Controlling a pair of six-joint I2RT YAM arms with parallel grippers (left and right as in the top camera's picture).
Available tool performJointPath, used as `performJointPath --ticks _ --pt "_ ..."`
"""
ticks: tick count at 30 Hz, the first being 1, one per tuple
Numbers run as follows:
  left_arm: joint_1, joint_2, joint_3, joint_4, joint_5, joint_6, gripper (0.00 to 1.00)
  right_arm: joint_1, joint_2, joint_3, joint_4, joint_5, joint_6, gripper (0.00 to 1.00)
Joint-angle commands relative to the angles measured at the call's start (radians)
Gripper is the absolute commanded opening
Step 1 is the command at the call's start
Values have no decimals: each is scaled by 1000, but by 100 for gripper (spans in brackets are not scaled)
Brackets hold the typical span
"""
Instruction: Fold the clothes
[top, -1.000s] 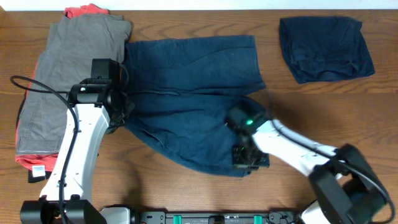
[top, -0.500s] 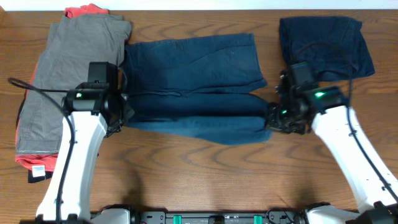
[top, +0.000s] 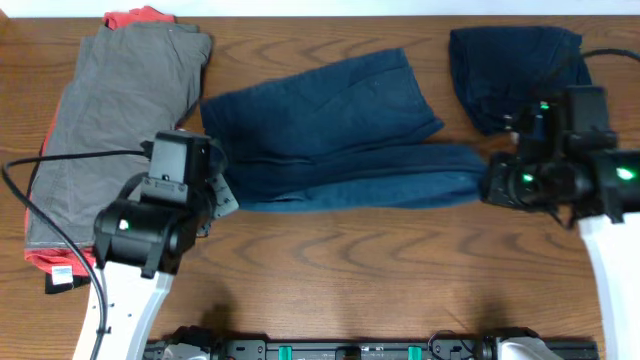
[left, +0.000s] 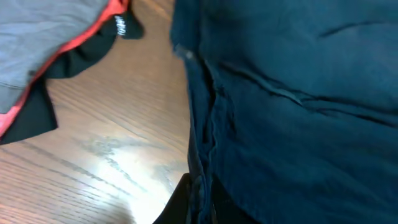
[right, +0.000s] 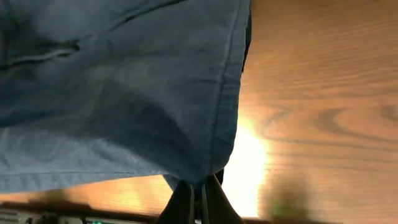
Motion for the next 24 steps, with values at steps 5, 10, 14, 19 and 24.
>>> performJointPath --ticks 5,10,14,19,24 --pt "-52 -8 15 -69 -10 -44 6 -27 -12 99 -71 35 -89 1" --pt "-51 -6 15 -71 -92 -93 6 -27 33 99 -6 45 -90 1" --pt "-51 5 15 -48 -222 -136 6 -26 117 99 93 46 -98 1" --pt "-48 74 15 57 -312 -140 6 -25 236 99 257 43 -114 1" --pt "-48 214 15 186 -318 -137 6 -24 348 99 392 39 -123 1"
